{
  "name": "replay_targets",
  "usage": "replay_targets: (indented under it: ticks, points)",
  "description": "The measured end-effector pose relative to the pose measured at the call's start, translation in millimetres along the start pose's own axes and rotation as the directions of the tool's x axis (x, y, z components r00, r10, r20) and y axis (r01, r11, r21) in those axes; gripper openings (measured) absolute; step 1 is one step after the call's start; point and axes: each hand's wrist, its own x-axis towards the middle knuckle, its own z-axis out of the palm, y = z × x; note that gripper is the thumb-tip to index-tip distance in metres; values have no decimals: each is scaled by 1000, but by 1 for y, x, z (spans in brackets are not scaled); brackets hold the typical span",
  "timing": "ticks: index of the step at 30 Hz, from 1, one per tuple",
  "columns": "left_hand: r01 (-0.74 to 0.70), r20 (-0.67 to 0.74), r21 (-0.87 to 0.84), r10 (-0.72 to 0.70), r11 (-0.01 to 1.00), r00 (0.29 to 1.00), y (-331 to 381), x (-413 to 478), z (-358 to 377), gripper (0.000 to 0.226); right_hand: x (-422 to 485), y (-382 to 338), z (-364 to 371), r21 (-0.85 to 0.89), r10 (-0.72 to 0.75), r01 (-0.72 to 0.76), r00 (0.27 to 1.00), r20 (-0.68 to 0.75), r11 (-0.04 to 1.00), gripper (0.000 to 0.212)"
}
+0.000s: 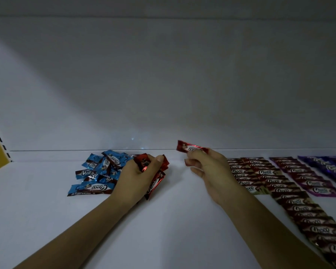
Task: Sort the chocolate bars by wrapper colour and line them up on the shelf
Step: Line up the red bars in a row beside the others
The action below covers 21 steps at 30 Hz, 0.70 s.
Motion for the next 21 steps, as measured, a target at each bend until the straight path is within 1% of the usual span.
replay_targets:
  ticks: [1, 2, 3, 4, 5, 6, 7, 8, 9, 12, 14, 16, 19, 20, 21]
  points:
    - [5, 0, 14, -5, 1000, 1000, 0, 0, 0, 41, 2, -1, -2, -32, -30, 28, 998, -56, 999, 6]
    - [10, 1, 21, -10, 1000, 1000, 0, 1, 0, 41, 2, -3, -4, -120, -92, 78, 988, -120, 990, 7]
    - [14, 2, 22, -14, 1000, 1000, 0, 2, 1, 40, 3, -3, -8, -275, -200, 148, 965, -172, 950, 8]
    - [16, -1, 17, -16, 1000, 1000, -1, 2, 1, 38, 4, -4, -12, -466, -329, 214, 927, -180, 859, 9]
    - [18, -6, 10, -18, 1000, 1000, -1, 2, 2, 37, 3, -3, -15, -638, -441, 258, 886, -143, 726, 7]
    - [19, -11, 7, -19, 1000, 1000, -1, 3, 2, 36, 3, -3, -17, -746, -515, 284, 852, -92, 602, 4]
    - [19, -14, 10, -19, 1000, 1000, -1, 2, 2, 35, 2, -2, -19, -791, -549, 295, 834, -60, 535, 3]
    - [17, -14, 15, -16, 1000, 1000, -2, 2, 2, 36, 2, -2, -20, -793, -548, 297, 834, -55, 531, 2]
    - [13, -13, 21, -12, 1000, 1000, -2, 1, 2, 36, 2, -2, -20, -776, -532, 295, 845, -61, 557, 2]
    - [-2, -7, 40, 2, 999, 1000, -2, 0, 0, 36, 2, -3, -18, -667, -431, 247, 894, -124, 703, 13]
    - [1, 1, 47, -1, 999, 1000, -2, 0, -1, 35, 2, -4, -17, -591, -396, 229, 903, -169, 773, 16]
    - [-3, 8, 50, 2, 999, 1000, 0, 1, 1, 38, 2, -6, -19, -596, -434, 254, 883, -180, 762, 15]
    - [-8, 8, 36, 8, 999, 1000, 2, 1, 3, 38, 2, -8, -21, -687, -517, 296, 845, -135, 664, 12]
    - [-8, 12, 35, 8, 999, 1000, 1, 1, 3, 38, 2, -7, -21, -692, -514, 299, 849, -121, 657, 12]
    - [-10, 21, 44, 9, 999, 1000, 1, 0, 3, 38, 2, -6, -20, -678, -496, 294, 860, -120, 674, 13]
